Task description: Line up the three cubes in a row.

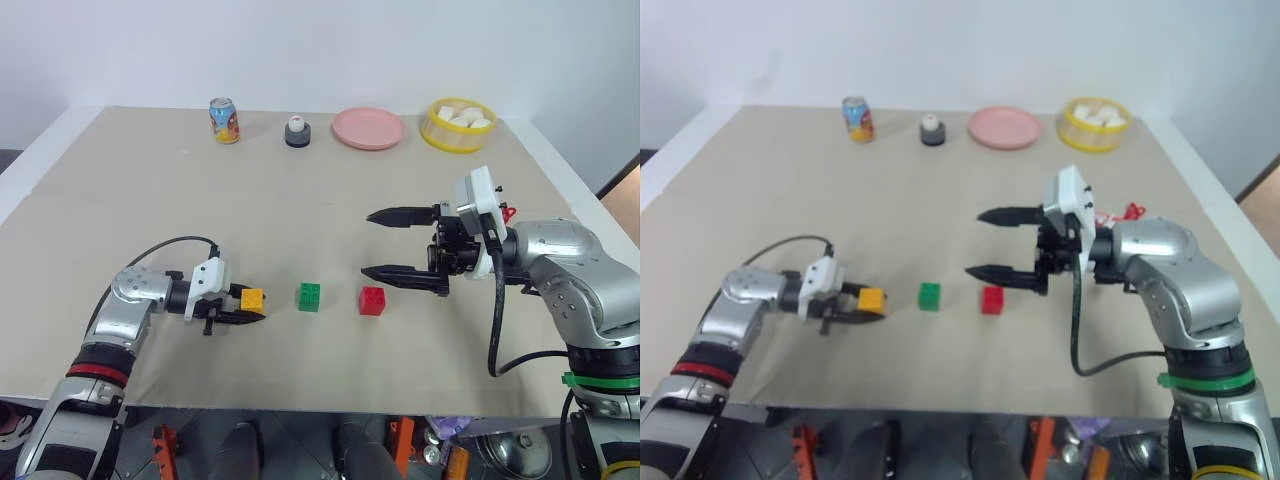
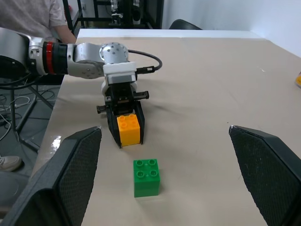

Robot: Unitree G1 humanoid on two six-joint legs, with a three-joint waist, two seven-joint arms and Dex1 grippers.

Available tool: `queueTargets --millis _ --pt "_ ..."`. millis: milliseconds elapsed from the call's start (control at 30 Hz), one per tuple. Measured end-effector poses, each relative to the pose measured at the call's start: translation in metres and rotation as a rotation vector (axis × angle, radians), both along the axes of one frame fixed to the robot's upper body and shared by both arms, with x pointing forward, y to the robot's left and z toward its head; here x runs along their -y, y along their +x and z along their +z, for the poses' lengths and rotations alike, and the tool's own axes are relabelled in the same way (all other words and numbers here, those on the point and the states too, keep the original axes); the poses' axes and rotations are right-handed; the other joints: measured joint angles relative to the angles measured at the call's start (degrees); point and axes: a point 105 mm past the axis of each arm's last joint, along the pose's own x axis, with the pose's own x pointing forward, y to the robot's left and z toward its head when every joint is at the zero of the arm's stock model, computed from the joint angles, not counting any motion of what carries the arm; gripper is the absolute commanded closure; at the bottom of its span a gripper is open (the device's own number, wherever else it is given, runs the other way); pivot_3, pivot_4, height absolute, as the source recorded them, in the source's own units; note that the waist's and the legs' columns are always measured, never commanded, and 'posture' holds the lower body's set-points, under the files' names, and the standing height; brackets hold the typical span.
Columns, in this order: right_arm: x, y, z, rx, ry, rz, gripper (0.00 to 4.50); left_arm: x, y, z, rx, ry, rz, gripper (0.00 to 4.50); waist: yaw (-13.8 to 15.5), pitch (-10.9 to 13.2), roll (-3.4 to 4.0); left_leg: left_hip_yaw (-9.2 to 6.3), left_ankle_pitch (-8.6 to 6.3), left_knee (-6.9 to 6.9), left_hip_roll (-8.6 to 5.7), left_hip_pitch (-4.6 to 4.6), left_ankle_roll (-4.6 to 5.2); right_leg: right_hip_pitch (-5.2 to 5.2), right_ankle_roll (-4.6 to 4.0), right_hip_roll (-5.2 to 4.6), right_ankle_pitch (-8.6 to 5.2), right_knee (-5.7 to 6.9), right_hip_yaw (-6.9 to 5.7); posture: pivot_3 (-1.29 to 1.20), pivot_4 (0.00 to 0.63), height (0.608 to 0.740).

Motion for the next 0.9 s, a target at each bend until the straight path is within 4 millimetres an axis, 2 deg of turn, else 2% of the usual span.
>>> queueTargets --millis 133,300,900 --pt "0.002 -0.002 0.000 -0.001 -0.005 -0.010 0.00 0.000 0.012 0.003 -0.028 -0.014 0.009 3.13 0.00 0.00 0.00 0.00 0.00 0.00 0.00 -0.02 0.00 0.00 0.02 0.00 -0.01 -0.01 0.00 0.00 0.150 0.740" --pt "0.003 -0.004 0.000 -0.004 -0.010 -0.024 0.00 0.000 0.017 0.003 -0.033 -0.024 -0.013 3.13 -0.07 0.00 0.00 -0.01 -0.03 -0.06 -0.01 -0.03 0.04 -0.02 0.04 0.02 -0.08 0.00 0.00 0.00 0.150 0.740" --pt "0.007 -0.005 0.002 -0.002 -0.004 -0.044 0.00 -0.009 0.003 -0.001 -0.077 -0.046 -0.058 3.13 -0.14 0.00 0.00 -0.01 -0.04 -0.06 0.03 0.00 0.05 -0.02 0.01 0.04 -0.09 0.00 0.00 0.00 0.150 0.740"
